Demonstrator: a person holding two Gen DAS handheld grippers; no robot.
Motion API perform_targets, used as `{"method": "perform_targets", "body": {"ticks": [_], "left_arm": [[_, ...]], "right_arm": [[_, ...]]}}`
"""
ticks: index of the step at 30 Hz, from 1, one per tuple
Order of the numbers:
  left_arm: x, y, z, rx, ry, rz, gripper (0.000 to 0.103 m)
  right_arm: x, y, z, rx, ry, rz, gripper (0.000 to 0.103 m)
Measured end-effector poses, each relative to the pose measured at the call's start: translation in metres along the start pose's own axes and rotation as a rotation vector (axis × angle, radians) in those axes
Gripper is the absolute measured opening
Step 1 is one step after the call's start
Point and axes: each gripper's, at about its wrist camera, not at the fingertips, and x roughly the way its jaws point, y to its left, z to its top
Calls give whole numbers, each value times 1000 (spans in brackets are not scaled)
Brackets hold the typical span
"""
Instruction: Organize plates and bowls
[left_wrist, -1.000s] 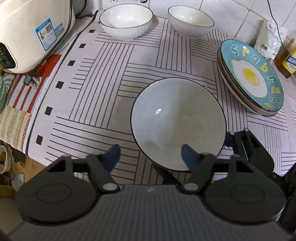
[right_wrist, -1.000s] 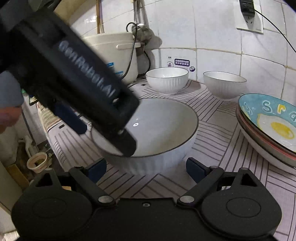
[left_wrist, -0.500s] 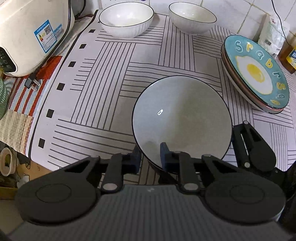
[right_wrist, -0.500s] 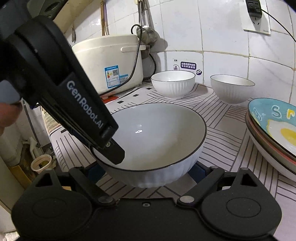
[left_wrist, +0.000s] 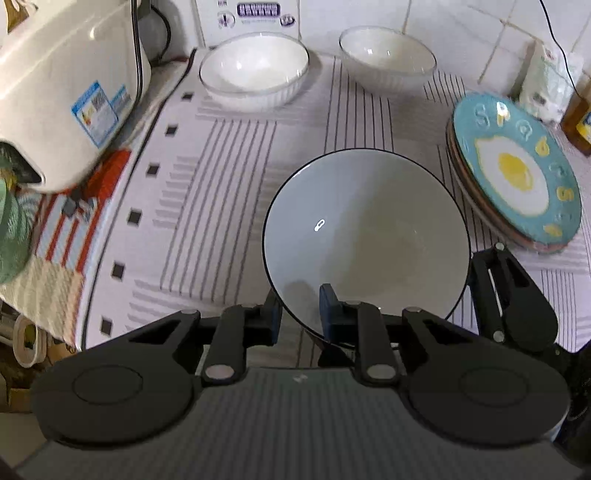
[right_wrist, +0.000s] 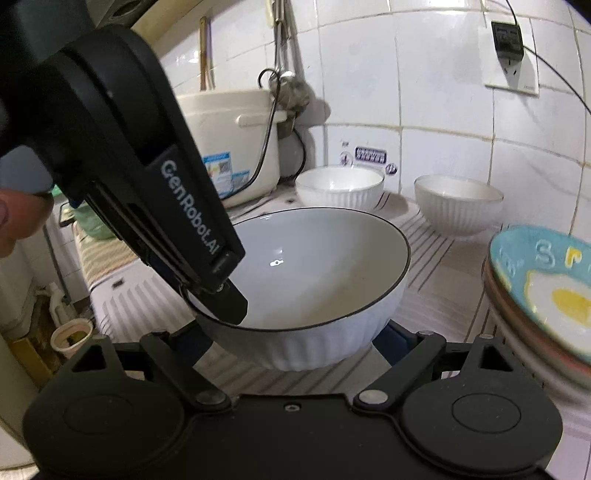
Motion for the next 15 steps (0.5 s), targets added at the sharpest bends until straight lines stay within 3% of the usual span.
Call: {"method": "perform_targets", "body": {"ticks": [6,15], "left_arm": [[6,1,26,8,-16,9,20],[33,5,40,-3,4,22,20]], "right_arm": [[17,-10,26,30,5,-28,94],[43,-16,36,43,72,-31,94]]}}
